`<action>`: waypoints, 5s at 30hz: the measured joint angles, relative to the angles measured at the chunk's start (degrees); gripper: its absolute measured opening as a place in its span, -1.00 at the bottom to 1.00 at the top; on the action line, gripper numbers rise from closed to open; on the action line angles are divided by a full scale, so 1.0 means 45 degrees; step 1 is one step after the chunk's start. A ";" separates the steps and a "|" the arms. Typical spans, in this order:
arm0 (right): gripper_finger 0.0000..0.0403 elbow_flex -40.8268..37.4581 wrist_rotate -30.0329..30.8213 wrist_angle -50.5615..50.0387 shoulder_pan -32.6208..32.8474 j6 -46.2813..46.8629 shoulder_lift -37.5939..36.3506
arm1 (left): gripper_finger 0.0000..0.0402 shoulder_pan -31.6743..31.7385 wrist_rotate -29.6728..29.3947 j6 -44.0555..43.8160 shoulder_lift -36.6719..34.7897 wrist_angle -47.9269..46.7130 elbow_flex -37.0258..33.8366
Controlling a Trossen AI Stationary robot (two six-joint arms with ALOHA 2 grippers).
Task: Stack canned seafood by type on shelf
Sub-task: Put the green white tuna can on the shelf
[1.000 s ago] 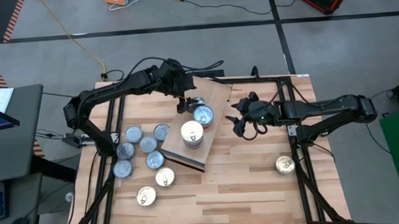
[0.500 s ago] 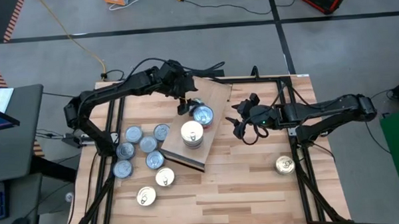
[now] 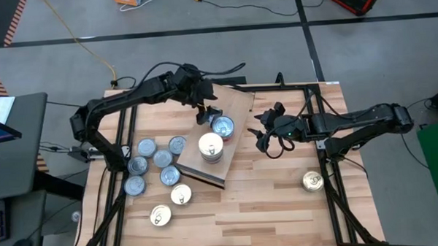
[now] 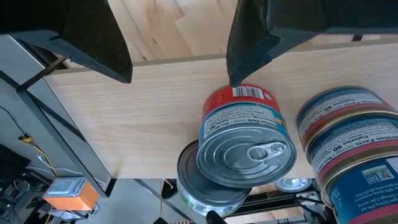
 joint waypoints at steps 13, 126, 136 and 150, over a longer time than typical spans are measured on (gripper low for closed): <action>0.42 -0.0005 0.0000 0.0086 -0.0005 0.0000 0.0000 | 0.39 0.0084 -0.1922 -0.2465 0.0174 -0.3637 0.2826; 0.42 -0.0005 0.1324 -0.1869 0.0607 0.1323 -0.0002 | -0.29 0.1116 0.2607 -0.3477 0.5239 -0.5670 0.8455; 0.42 0.0005 0.1600 -0.2416 0.0799 0.1731 0.0000 | -0.28 0.1237 0.4050 -0.3983 0.6084 -0.4404 0.7951; 0.42 0.0005 0.1894 -0.2617 0.0905 0.1892 0.0000 | -0.25 0.1108 0.4222 -0.4997 0.6223 -0.4208 0.7949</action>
